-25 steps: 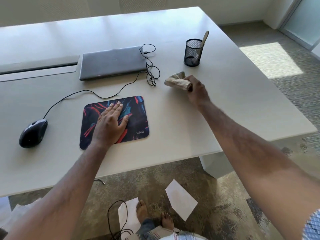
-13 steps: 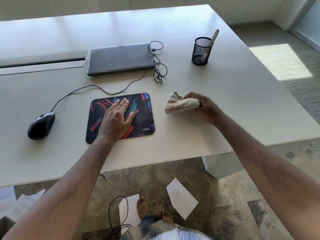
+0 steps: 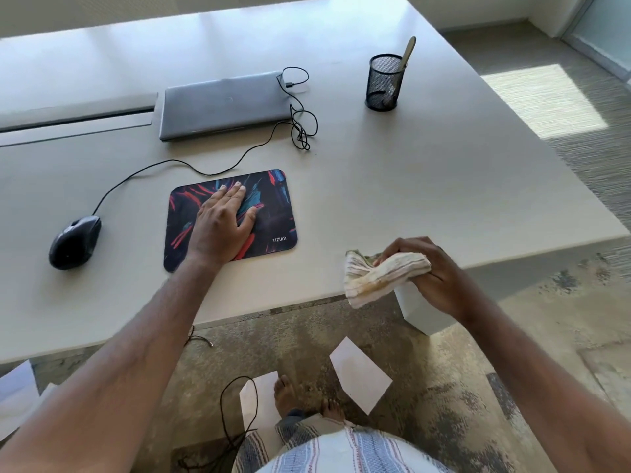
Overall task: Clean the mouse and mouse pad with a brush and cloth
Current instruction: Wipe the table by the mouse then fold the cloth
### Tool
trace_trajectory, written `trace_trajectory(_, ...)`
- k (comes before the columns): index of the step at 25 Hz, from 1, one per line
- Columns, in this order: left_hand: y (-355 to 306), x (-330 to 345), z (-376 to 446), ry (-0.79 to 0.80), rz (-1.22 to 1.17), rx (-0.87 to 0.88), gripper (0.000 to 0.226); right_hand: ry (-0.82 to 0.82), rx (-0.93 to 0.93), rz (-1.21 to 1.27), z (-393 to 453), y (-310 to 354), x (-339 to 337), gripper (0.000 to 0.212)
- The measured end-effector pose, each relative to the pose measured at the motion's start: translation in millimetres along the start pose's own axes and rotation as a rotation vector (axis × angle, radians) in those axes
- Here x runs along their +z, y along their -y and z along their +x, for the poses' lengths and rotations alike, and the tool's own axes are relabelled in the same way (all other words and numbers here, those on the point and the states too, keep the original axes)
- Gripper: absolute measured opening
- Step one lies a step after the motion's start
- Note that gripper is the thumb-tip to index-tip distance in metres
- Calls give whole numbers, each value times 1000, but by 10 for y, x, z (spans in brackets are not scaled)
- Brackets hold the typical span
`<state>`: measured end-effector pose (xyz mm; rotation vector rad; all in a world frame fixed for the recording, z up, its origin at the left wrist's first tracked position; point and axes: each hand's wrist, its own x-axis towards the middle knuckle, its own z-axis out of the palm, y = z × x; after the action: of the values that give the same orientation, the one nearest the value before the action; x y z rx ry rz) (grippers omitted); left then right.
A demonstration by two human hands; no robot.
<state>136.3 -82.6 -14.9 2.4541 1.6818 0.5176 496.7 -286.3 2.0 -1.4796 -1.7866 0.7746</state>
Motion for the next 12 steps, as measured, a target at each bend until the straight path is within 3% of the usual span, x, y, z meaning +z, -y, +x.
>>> trace_trajectory(5,-19,-3,-15,-13,-1,10,61,-36,-57,41,-487,22,59,17)
trace_trajectory(12,-17,-54,-22,-9,-10,82,65,-98,170,346,-883,-124,244,26)
